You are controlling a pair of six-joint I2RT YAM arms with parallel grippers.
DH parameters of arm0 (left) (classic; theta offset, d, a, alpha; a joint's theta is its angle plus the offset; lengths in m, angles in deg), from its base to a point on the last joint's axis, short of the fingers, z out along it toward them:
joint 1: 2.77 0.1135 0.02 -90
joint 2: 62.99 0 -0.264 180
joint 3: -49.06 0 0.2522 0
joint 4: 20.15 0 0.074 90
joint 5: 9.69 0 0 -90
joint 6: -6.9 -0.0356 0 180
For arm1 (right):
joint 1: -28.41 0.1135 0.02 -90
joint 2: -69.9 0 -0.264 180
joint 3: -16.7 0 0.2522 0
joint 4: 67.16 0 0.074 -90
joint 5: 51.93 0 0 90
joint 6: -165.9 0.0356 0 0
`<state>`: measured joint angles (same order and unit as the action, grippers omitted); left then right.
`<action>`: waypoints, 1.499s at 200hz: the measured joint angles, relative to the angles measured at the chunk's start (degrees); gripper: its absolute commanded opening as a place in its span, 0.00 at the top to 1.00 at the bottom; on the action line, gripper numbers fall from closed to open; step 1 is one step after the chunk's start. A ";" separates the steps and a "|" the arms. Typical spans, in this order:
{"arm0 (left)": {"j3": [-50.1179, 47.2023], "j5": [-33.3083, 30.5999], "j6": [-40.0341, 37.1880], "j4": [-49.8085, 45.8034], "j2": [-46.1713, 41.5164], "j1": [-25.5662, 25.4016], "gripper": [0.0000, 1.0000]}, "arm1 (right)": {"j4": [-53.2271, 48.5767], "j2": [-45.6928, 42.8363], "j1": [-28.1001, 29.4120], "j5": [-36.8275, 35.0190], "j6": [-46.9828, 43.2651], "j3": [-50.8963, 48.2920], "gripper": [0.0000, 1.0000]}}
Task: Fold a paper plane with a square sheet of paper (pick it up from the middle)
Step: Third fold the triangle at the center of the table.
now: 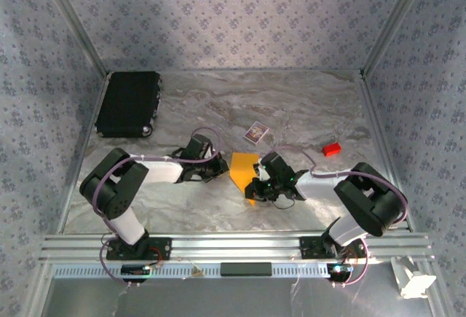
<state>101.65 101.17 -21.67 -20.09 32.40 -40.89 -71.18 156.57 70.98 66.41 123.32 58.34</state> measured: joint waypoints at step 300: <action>0.96 1.88 -0.31 3.08 4.31 -4.96 1.00 | -4.42 4.87 0.48 -1.86 0.20 7.78 0.92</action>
<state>102.61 103.05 -21.98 -17.00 36.71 -45.86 -75.60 161.45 71.46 64.55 123.51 66.12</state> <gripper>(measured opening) 0.044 0.075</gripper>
